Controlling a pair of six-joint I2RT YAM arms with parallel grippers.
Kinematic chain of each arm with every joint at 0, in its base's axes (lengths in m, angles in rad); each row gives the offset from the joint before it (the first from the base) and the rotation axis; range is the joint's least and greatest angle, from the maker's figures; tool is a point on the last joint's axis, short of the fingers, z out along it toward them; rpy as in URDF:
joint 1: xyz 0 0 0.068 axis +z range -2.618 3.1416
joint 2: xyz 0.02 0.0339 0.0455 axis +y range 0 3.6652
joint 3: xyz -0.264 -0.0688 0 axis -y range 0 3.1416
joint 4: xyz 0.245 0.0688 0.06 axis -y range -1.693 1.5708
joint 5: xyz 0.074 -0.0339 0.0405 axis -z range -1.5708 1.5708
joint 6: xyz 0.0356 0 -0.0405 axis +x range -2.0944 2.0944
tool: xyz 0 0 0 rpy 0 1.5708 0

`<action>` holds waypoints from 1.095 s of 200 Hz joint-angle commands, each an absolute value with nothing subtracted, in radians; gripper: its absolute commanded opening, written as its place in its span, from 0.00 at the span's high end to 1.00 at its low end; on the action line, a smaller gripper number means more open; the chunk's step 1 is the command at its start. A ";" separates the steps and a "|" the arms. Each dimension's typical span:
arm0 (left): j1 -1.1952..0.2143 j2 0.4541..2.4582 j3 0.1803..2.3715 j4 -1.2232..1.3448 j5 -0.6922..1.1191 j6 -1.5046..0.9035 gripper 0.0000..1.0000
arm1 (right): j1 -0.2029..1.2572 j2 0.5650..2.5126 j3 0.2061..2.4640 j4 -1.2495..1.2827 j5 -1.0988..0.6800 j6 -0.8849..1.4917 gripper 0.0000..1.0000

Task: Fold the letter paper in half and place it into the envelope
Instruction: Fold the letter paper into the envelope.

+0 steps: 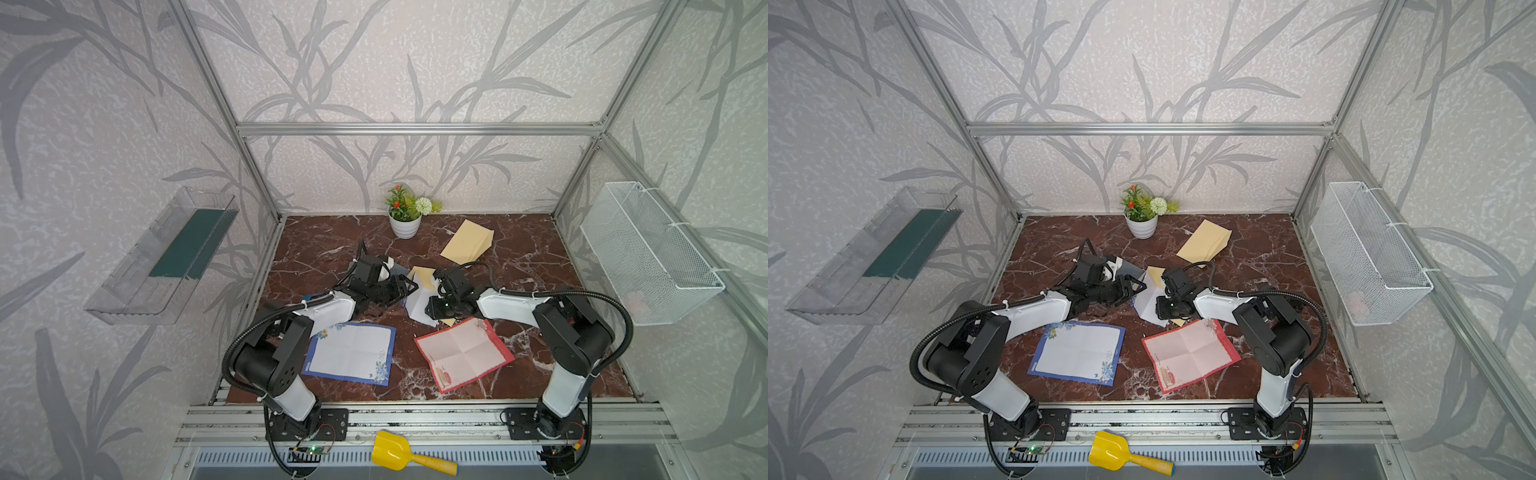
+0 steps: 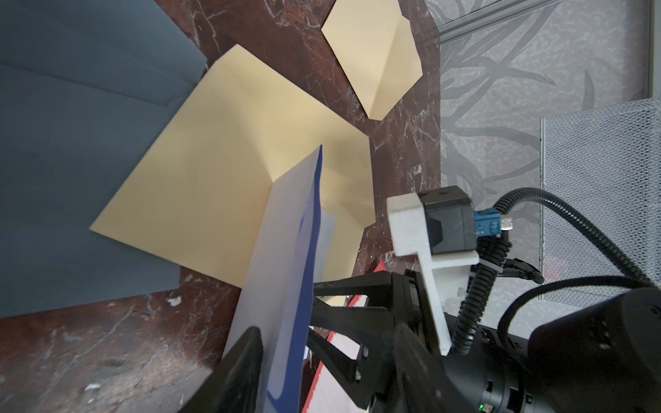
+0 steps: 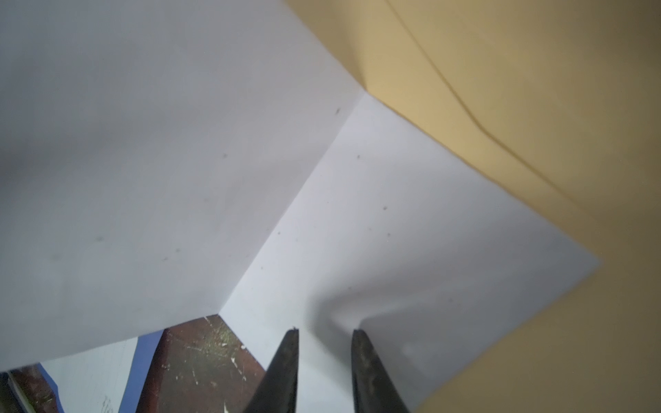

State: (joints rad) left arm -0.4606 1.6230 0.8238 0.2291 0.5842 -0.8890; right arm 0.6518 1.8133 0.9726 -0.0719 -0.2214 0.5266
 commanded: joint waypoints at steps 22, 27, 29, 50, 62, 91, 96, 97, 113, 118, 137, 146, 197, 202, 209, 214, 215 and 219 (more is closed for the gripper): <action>-0.475 1.615 0.804 0.325 0.608 -0.938 0.41 | 0.635 1.804 0.962 -0.068 -0.243 0.531 0.73; -0.478 1.617 0.804 0.328 0.605 -0.940 0.41 | 0.633 1.804 0.961 -0.065 -0.247 0.532 0.73; -0.480 1.618 0.804 0.328 0.605 -0.941 0.41 | 0.632 1.804 0.962 -0.063 -0.248 0.533 0.73; -0.496 1.626 0.799 0.339 0.595 -0.955 0.41 | 0.618 1.797 0.966 -0.057 -0.262 0.537 0.73; -0.501 1.626 0.797 0.348 0.592 -0.961 0.41 | 0.611 1.788 0.975 -0.059 -0.262 0.533 0.73; -0.506 1.625 0.797 0.344 0.584 -0.962 0.41 | 0.590 1.763 1.003 -0.099 -0.248 0.520 0.73; -0.506 1.625 0.798 0.343 0.583 -0.960 0.41 | 0.589 1.756 1.009 -0.113 -0.241 0.518 0.73; -0.506 1.625 0.798 0.342 0.583 -0.960 0.41 | 0.588 1.755 1.010 -0.116 -0.239 0.517 0.73; -0.506 1.622 0.801 0.339 0.580 -0.961 0.41 | 0.584 1.726 1.015 -0.142 -0.232 0.515 0.73; -0.507 1.620 0.799 0.339 0.580 -0.961 0.41 | 0.584 1.713 1.012 -0.150 -0.223 0.516 0.73; -0.510 1.622 0.803 0.334 0.578 -0.959 0.41 | 0.579 1.668 1.004 -0.184 -0.183 0.512 0.73; -0.512 1.623 0.806 0.333 0.575 -0.956 0.41 | 0.570 1.666 0.995 -0.192 -0.178 0.512 0.74; -0.539 1.634 0.834 0.323 0.571 -0.949 0.41 | 0.538 1.753 0.943 -0.115 -0.213 0.500 0.76; -0.540 1.637 0.835 0.325 0.569 -0.951 0.41 | 0.538 1.763 0.943 -0.111 -0.216 0.499 0.77; -0.544 1.639 0.837 0.327 0.569 -0.953 0.41 | 0.538 1.775 0.942 -0.104 -0.220 0.498 0.77; -0.546 1.641 0.840 0.330 0.568 -0.955 0.41 | 0.538 1.781 0.942 -0.100 -0.222 0.497 0.78; -0.547 1.641 0.841 0.330 0.568 -0.955 0.41 | 0.538 1.783 0.942 -0.100 -0.222 0.497 0.78; -0.546 1.642 0.844 0.331 0.568 -0.958 0.41 | 0.538 1.787 0.940 -0.099 -0.222 0.498 0.78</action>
